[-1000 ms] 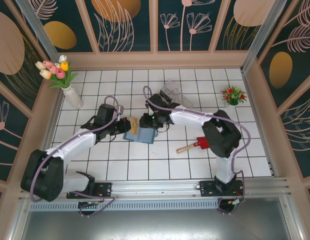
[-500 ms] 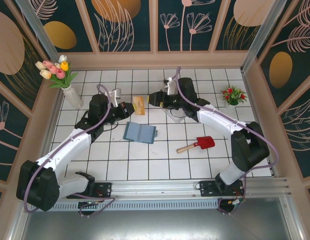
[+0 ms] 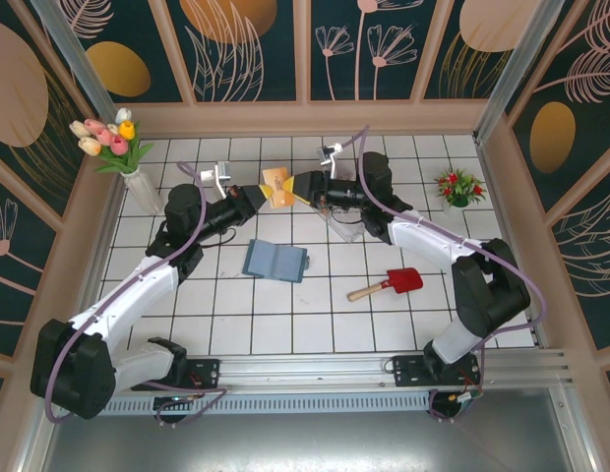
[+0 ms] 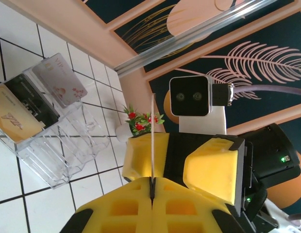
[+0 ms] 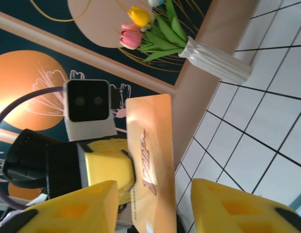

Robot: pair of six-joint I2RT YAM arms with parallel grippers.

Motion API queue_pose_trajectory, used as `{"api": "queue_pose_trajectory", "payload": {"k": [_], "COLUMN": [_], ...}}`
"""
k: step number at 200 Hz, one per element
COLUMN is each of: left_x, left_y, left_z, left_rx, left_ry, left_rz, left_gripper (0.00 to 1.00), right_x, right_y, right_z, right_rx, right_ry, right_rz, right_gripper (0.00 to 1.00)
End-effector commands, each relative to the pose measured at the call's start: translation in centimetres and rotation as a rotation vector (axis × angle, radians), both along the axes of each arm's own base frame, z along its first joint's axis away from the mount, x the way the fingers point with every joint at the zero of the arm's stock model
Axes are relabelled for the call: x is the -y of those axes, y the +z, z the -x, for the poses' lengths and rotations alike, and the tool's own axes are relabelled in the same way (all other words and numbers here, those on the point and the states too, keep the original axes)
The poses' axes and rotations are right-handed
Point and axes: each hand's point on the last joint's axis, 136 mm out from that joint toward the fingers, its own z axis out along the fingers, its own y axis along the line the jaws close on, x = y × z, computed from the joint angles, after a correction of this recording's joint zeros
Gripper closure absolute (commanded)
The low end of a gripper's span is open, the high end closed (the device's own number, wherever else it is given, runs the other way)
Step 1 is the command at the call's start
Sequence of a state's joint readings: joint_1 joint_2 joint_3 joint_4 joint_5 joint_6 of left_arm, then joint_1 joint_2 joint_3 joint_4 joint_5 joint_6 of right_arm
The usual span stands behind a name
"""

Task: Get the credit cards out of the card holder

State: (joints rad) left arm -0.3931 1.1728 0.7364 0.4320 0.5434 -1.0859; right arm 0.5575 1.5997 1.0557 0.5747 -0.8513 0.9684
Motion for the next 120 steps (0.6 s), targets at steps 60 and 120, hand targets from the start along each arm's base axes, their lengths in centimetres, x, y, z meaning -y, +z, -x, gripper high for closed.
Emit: {"api": "queue_pose_trajectory", "payload": {"k": [60,120], "left_x": [-0.1,-1.9], "left_y": [1.1,-2.8], "left_z": [0.6,-0.1], "left_rx": [0.009,-0.103], "left_ry": [-0.017,0.102], "left_rz": [0.072,-0.102], "left_gripper": [1.0,0.27], "right_x": [0.0,1.0], "right_y": [1.5,-1.4], "right_z": [0.4,-2.1], "right_rx": [0.027,0.055], "right_ry": [0.006,-0.142], "right_rz": [-0.072,0.096], "right_gripper": [0.93,1.0]}}
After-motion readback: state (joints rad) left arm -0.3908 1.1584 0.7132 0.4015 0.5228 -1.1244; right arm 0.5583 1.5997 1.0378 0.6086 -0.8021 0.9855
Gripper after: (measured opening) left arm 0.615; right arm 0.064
